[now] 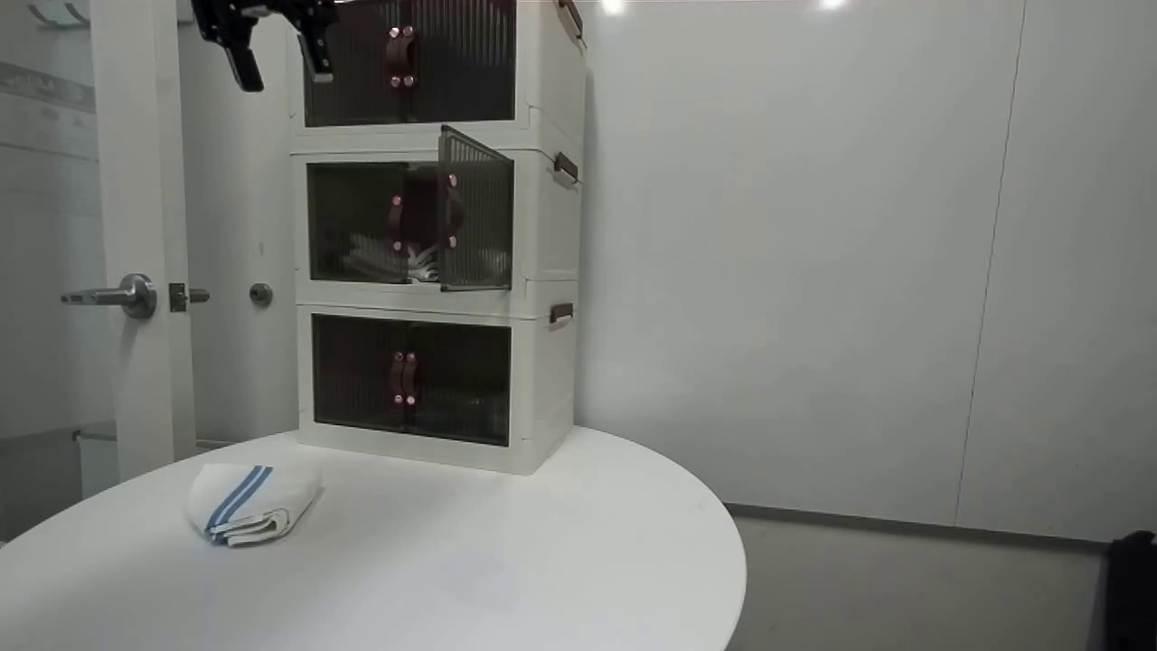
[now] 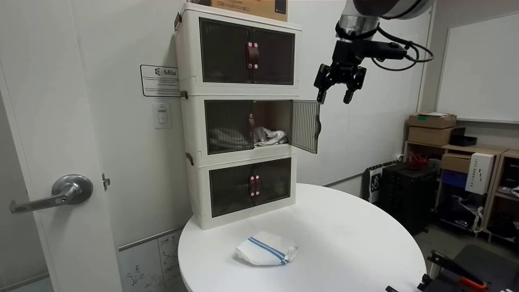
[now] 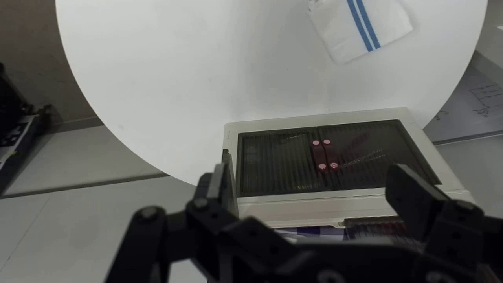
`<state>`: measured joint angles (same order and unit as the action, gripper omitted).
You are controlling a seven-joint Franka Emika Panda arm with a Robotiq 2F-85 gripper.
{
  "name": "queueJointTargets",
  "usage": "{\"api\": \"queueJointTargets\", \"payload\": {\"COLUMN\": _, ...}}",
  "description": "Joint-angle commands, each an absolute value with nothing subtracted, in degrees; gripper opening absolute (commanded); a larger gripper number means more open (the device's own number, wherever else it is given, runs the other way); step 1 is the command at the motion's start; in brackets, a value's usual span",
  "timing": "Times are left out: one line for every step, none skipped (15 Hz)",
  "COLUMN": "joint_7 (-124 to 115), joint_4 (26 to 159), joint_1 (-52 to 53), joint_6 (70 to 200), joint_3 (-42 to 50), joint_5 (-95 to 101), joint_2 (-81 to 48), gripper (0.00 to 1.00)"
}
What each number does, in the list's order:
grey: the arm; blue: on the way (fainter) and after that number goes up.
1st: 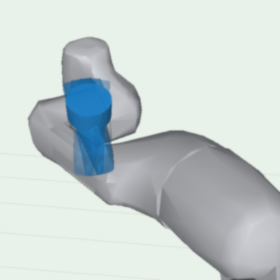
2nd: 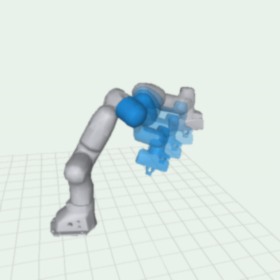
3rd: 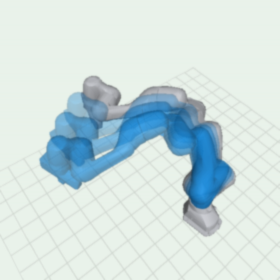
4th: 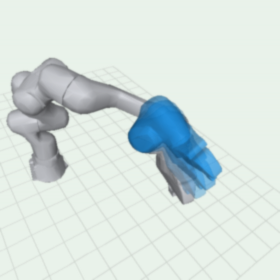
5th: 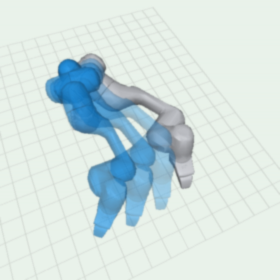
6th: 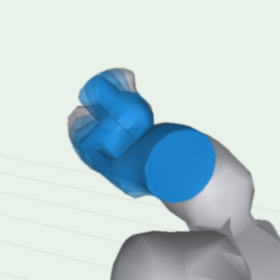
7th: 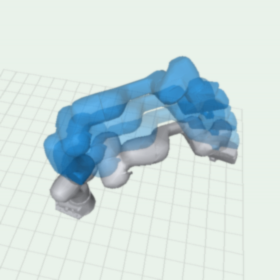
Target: Open the left middle cabinet door
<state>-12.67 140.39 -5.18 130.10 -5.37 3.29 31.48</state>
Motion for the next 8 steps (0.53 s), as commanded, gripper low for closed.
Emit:
{"api": "queueJointTargets", "payload": {"joint_7": -18.62, "joint_4": 135.19, "joint_1": -6.66, "joint_6": 129.95, "joint_3": -8.25, "joint_5": 7.26, "joint_2": 26.02, "gripper": 1.00}}
{"api": "queueJointTargets", "payload": {"joint_7": -19.94, "joint_4": 134.06, "joint_1": -6.64, "joint_6": 129.98, "joint_3": -8.93, "joint_5": 8.10, "joint_2": 24.58, "gripper": 1.00}}
{"api": "queueJointTargets", "payload": {"joint_7": -21.78, "joint_4": 132.96, "joint_1": -6.87, "joint_6": 130.17, "joint_3": -9.77, "joint_5": 9.22, "joint_2": 23.22, "gripper": 1.00}}
{"api": "queueJointTargets", "payload": {"joint_7": -23.78, "joint_4": 131.64, "joint_1": -6.95, "joint_6": 130.41, "joint_3": -10.61, "joint_5": 10.30, "joint_2": 21.50, "gripper": 1.00}}
{"api": "queueJointTargets", "payload": {"joint_7": -26.05, "joint_4": 130.49, "joint_1": -7.18, "joint_6": 130.56, "joint_3": -11.45, "joint_5": 11.76, "joint_2": 20.01, "gripper": 1.00}}
{"api": "queueJointTargets", "payload": {"joint_7": -28.93, "joint_4": 129.11, "joint_1": -7.55, "joint_6": 130.79, "joint_3": -12.54, "joint_5": 13.85, "joint_2": 18.13, "gripper": 1.00}}
{"api": "queueJointTargets", "payload": {"joint_7": -31.37, "joint_4": 127.82, "joint_1": -7.64, "joint_6": 130.69, "joint_3": -13.27, "joint_5": 15.75, "joint_2": 16.45, "gripper": 1.00}}
{"api": "queueJointTargets", "payload": {"joint_7": -34.14, "joint_4": 126.38, "joint_1": -7.67, "joint_6": 130.58, "joint_3": -14.04, "joint_5": 17.85, "joint_2": 14.41, "gripper": 1.00}}
